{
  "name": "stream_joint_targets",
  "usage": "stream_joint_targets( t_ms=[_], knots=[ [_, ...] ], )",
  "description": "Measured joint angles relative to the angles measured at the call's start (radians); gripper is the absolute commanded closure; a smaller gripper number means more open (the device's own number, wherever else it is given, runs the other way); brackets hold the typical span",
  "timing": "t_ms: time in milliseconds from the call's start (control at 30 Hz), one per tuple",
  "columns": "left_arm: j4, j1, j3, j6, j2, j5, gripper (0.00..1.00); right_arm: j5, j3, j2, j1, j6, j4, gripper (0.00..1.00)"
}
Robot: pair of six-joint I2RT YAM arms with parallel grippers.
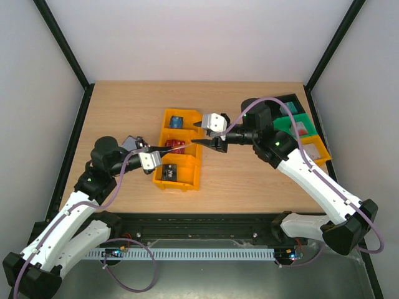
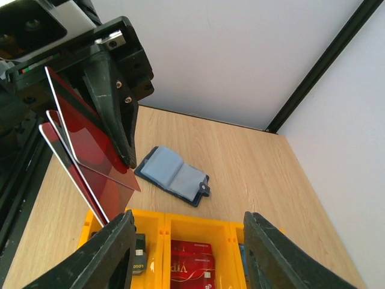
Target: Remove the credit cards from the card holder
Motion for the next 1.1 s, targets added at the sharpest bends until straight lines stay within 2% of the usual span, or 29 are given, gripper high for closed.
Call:
stream_joint_targets(
  t_ms=[633, 1100],
  knots=[
    [0.033, -0.002, 0.0, -0.083, 0.0, 0.02, 0.98, 0.013, -0.022, 0.001, 0.049, 0.006, 0.004, 0.45],
    [0.034, -0.006, 0.0, -0.101, 0.0, 0.026, 0.98, 0.066, -0.048, -0.025, 0.061, 0.009, 0.008, 0.44]
  ],
)
